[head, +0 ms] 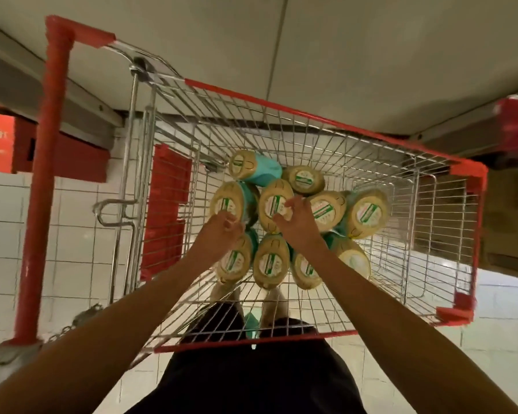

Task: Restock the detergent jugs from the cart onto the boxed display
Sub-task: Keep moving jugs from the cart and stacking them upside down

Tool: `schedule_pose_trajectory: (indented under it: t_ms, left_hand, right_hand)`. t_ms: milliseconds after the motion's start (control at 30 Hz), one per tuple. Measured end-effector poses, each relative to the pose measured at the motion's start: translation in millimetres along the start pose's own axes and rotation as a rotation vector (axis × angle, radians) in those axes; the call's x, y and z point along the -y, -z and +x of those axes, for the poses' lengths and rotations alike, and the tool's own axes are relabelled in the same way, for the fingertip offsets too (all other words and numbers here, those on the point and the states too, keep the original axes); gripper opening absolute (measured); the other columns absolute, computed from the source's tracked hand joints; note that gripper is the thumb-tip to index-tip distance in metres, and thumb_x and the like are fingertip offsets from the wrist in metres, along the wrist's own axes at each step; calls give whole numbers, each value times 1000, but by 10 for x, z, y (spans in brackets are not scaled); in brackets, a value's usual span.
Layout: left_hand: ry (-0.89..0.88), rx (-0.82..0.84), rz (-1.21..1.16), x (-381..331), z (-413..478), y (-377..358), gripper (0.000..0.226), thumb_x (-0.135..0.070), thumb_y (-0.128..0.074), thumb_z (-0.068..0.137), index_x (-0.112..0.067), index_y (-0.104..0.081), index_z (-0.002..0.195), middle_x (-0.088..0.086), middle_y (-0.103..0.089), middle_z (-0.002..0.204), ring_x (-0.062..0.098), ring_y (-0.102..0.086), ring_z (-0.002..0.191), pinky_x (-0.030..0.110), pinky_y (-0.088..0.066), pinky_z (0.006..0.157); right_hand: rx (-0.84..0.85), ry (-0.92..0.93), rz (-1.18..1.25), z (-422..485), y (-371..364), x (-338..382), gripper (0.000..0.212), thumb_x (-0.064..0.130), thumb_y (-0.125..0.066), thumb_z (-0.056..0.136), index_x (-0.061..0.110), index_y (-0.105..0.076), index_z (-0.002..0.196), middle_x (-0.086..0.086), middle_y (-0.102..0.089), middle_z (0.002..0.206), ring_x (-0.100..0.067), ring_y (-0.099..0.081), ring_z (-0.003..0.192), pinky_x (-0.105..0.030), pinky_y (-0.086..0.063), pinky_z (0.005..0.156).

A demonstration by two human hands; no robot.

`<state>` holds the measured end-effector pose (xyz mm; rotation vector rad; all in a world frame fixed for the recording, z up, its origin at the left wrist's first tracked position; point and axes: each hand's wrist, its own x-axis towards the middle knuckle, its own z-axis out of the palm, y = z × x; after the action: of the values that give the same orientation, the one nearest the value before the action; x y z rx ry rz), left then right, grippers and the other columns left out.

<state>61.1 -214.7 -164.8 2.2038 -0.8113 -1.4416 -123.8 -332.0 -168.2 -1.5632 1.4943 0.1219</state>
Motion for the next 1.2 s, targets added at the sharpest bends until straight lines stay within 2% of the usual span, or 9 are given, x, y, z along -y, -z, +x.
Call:
schedule_pose_trajectory:
  t_ms: [133, 233, 333, 533, 633, 800, 933, 1100, 1200]
  left_hand:
    - [100, -92, 70, 176, 578, -43, 47, -29, -77, 92, -3, -61, 128, 21, -65, 124, 37, -67, 108, 49, -58, 87]
    - [151, -168, 76, 307, 873, -132, 67, -26, -79, 90, 1, -49, 144, 26, -50, 142, 44, -49, 133, 51, -44, 109]
    - [180, -149, 115, 418, 1130, -251, 97, -34, -82, 88, -5, -26, 161, 20, -31, 162, 41, -30, 150, 47, -26, 122]
    - [212, -133, 212, 640, 1486, -546, 139, -59, -91, 69, -10, -3, 166, 22, -22, 164, 46, -25, 151, 54, -25, 122]
    - [230, -137, 229, 673, 1578, -625, 142, -65, -88, 66, -16, 0, 166, 27, -19, 163, 53, -26, 147, 60, -28, 120]
    - [211, -134, 266, 547, 1540, -607, 141, -67, -86, 61, -20, -3, 165, 26, -23, 157, 56, -32, 141, 65, -40, 108]
    - [190, -143, 341, 337, 1406, -481, 140, -66, -90, 59, -26, -5, 163, 21, -30, 152, 51, -38, 136, 66, -49, 100]
    - [95, -180, 310, 51, 1016, -260, 141, -73, -83, 52, -30, -6, 163, 19, -30, 153, 50, -37, 136, 63, -46, 101]
    - [18, -188, 302, -159, 730, -82, 136, -61, -88, 58, -31, -5, 162, 16, -28, 153, 48, -35, 138, 61, -43, 105]
  right_hand:
    - [-26, -190, 12, 374, -432, -58, 99, 40, -82, 87, 5, -25, 159, -24, -27, 158, -47, -36, 145, -58, -38, 117]
    - [-59, -300, -27, 631, -681, -94, 127, 55, -83, 83, 9, 1, 167, -27, -3, 172, -45, -5, 160, -57, -11, 128]
    - [-63, -351, -11, 884, -859, -146, 141, 60, -85, 79, 7, 12, 166, -29, 9, 172, -46, 4, 161, -53, -5, 129]
    - [-119, -379, -102, 1053, -1122, -257, 138, 58, -85, 80, 4, 8, 166, -31, 0, 171, -50, -7, 158, -58, -21, 126]
    - [-166, -419, -148, 1087, -1213, -271, 137, 62, -84, 77, 10, 6, 167, -25, -4, 173, -47, -12, 157, -64, -36, 117]
    - [-158, -417, -164, 1080, -1160, -225, 134, 63, -83, 73, 11, -1, 167, -24, -9, 170, -49, -17, 153, -67, -41, 112]
    - [-163, -367, -113, 898, -947, -136, 139, 60, -88, 69, 12, 1, 166, -23, -15, 166, -50, -20, 151, -68, -40, 113]
    - [-223, -274, -24, 439, -515, 36, 138, 65, -85, 71, 14, 1, 167, -20, -15, 166, -48, -16, 154, -64, -37, 118]
    - [-269, -218, 9, 96, -221, 81, 137, 63, -85, 72, 13, 0, 167, -19, -16, 165, -48, -15, 154, -64, -37, 119]
